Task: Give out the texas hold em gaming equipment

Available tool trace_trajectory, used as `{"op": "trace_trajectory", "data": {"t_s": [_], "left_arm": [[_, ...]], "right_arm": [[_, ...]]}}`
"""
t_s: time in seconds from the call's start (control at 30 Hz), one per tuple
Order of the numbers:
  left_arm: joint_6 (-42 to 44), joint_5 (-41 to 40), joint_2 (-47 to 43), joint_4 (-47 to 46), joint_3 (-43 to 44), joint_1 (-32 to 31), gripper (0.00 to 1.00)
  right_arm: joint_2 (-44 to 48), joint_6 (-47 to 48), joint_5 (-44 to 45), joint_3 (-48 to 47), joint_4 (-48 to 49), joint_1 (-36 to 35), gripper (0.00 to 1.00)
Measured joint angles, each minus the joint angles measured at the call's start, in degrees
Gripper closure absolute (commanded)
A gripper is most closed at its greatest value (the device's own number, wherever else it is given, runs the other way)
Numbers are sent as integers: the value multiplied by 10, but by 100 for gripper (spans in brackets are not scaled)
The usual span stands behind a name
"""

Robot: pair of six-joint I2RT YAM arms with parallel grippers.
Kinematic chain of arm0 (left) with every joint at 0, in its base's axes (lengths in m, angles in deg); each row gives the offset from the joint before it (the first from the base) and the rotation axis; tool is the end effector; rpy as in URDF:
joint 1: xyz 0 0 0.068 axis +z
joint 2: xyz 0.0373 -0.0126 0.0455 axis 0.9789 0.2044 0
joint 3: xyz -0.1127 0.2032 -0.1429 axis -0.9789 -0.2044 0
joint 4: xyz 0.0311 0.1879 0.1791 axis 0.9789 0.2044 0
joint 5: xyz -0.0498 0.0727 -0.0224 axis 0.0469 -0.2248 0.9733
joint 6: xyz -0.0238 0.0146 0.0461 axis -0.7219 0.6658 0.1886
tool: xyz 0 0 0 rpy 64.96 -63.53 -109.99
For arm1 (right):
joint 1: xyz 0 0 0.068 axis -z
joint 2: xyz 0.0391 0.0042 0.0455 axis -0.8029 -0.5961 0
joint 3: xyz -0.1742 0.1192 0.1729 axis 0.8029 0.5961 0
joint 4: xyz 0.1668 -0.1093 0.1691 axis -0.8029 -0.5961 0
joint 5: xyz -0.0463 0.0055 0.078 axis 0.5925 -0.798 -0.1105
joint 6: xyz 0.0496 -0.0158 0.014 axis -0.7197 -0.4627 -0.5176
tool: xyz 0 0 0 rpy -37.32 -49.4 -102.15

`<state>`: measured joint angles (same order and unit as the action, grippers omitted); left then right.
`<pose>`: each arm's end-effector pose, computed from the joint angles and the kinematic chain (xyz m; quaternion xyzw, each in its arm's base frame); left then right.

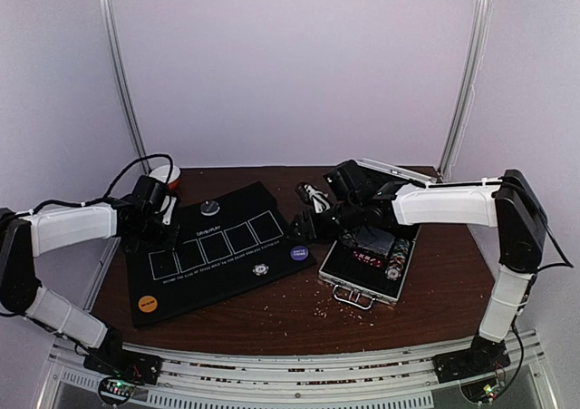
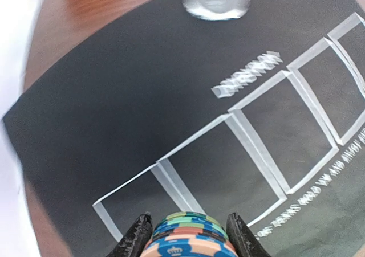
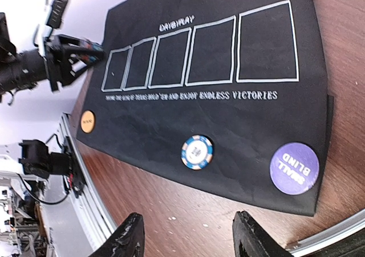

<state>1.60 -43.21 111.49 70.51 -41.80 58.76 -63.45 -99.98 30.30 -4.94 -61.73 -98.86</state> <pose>0.2534 -0.0838 0.2005 0.0162 0.9565 -0.0165 0.2907 0.2770 0.3054 0.2352 -0.2252 0.8435 0.4395 0.2110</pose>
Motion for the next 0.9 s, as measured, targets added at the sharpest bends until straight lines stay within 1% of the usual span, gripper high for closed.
{"op": "trace_trajectory", "data": {"t_s": [0.13, 0.37, 0.6, 0.77, 0.9], "left_arm": [[-64, -36, -38, 28, -28, 52, 100], [-153, -71, -40, 54, -74, 134, 100], [-212, -74, -26, 40, -134, 141, 100], [-242, -74, -17, 13, -139, 141, 100], [-257, -74, -15, -13, -146, 141, 90]], "right_arm": [[0, 24, 4, 10, -14, 0, 45], [13, 59, 7, 17, -30, 0, 44], [28, 73, 6, 25, -33, 5, 44], [28, 74, 6, 27, -35, 8, 44], [28, 74, 6, 27, -35, 9, 44]]}}
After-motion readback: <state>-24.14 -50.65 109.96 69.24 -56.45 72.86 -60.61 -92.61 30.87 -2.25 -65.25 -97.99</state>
